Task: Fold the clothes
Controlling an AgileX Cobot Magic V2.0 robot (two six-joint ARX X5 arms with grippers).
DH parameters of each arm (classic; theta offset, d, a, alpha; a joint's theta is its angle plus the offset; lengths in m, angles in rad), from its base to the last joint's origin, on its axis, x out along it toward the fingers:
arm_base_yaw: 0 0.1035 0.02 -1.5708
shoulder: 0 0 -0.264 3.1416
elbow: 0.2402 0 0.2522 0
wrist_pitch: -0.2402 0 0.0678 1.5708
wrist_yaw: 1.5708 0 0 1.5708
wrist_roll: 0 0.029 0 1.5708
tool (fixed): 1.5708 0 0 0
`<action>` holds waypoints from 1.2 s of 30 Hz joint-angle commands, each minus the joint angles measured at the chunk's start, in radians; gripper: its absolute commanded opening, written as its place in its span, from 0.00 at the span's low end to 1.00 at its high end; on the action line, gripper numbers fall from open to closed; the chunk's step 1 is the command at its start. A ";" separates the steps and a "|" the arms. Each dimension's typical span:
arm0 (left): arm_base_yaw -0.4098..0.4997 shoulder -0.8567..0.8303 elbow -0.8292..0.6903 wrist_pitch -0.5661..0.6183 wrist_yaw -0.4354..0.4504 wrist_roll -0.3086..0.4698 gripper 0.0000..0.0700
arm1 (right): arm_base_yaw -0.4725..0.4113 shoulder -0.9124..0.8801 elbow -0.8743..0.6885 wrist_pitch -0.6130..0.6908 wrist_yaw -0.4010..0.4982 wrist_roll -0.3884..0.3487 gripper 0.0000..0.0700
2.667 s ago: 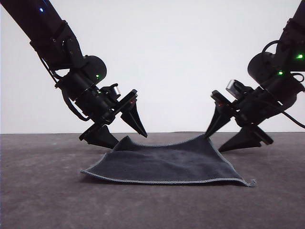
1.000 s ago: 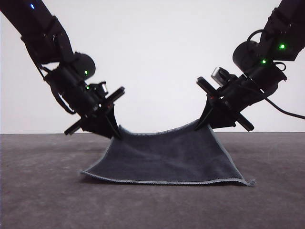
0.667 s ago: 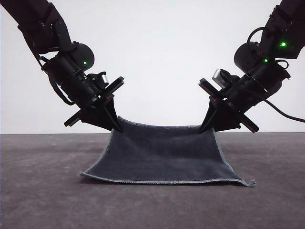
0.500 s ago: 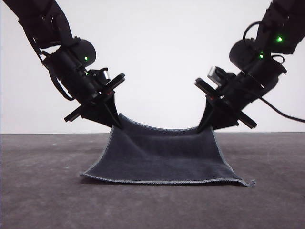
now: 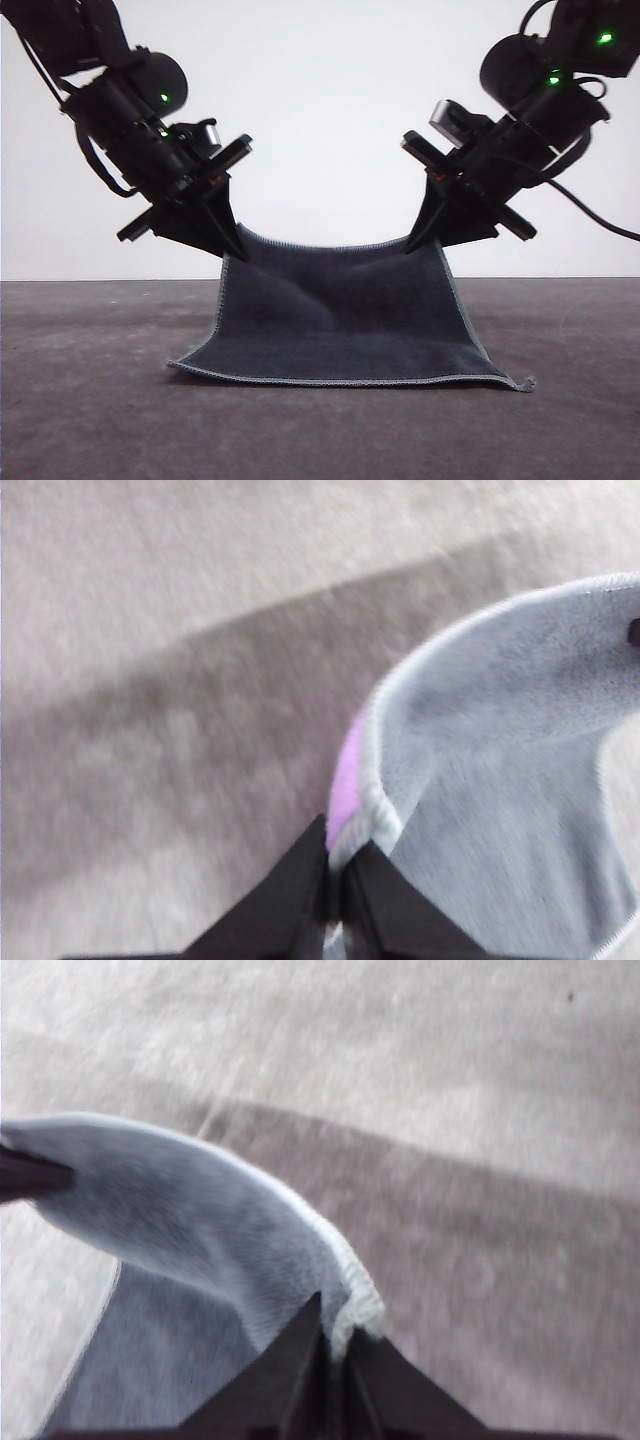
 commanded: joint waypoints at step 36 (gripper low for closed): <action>-0.108 -0.412 -0.415 -0.028 -0.002 -0.103 0.52 | 0.057 -0.539 -0.401 -0.136 -0.053 -0.010 0.32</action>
